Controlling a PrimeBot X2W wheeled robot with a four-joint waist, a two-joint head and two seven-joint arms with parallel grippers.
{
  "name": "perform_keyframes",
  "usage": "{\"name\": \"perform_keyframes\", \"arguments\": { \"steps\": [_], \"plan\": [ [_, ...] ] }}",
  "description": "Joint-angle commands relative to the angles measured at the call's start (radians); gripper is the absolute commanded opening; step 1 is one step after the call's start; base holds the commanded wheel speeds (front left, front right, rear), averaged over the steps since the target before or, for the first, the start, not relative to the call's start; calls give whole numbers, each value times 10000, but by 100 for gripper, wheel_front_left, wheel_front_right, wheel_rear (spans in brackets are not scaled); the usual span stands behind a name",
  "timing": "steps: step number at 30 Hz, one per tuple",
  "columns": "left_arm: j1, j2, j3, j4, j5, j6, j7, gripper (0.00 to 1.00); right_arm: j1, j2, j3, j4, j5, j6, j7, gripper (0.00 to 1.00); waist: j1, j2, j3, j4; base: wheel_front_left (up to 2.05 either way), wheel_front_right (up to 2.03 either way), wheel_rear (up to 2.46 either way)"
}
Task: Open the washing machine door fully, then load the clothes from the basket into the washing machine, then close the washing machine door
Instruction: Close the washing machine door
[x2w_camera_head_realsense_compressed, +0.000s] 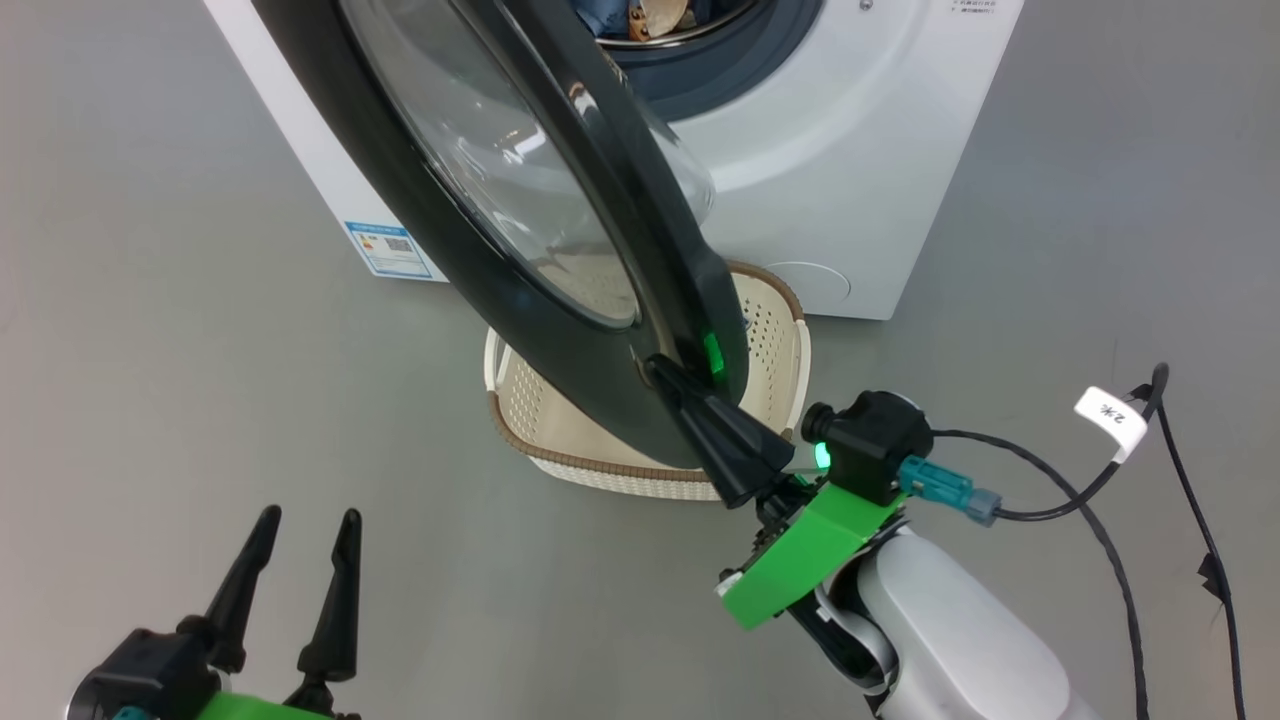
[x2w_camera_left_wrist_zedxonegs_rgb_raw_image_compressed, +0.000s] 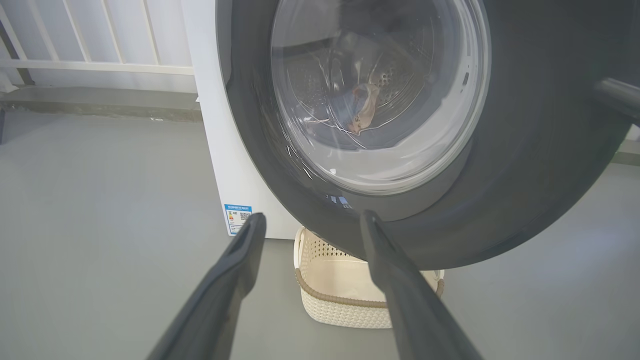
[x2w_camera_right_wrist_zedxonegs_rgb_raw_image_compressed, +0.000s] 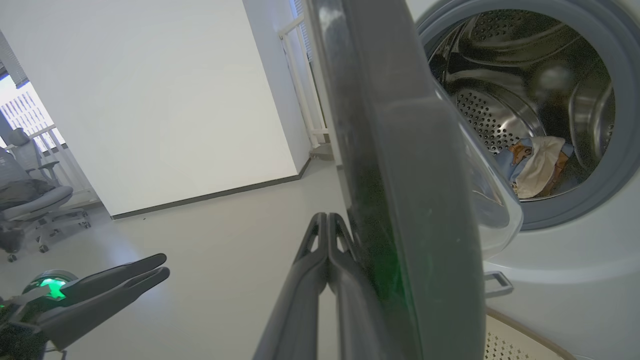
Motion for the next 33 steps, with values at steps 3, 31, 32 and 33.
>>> {"name": "perform_keyframes", "arguments": {
  "steps": [3,31,32,33],
  "plan": [
    [-420,124,300,-287,-25,-15,-65,100,-212,175,-213,-290,-108,8,-44,0,0,-1,137,-36,0,0,0],
    [-647,-27,325,-463,-18,-15,-65,100,-1386,-56,-1838,-566,-844,8,-44,0,0,-1,1456,107,0,0,0],
    [-662,-27,325,-466,-18,-15,-65,100,-1456,-94,-1890,-583,-856,8,-44,0,0,-1,1504,93,0,0,0],
    [-676,-24,329,-474,-17,-15,-65,100,-1532,-129,-1945,-603,-872,8,-44,0,0,-1,1565,72,0,0,0]
  ]
}}
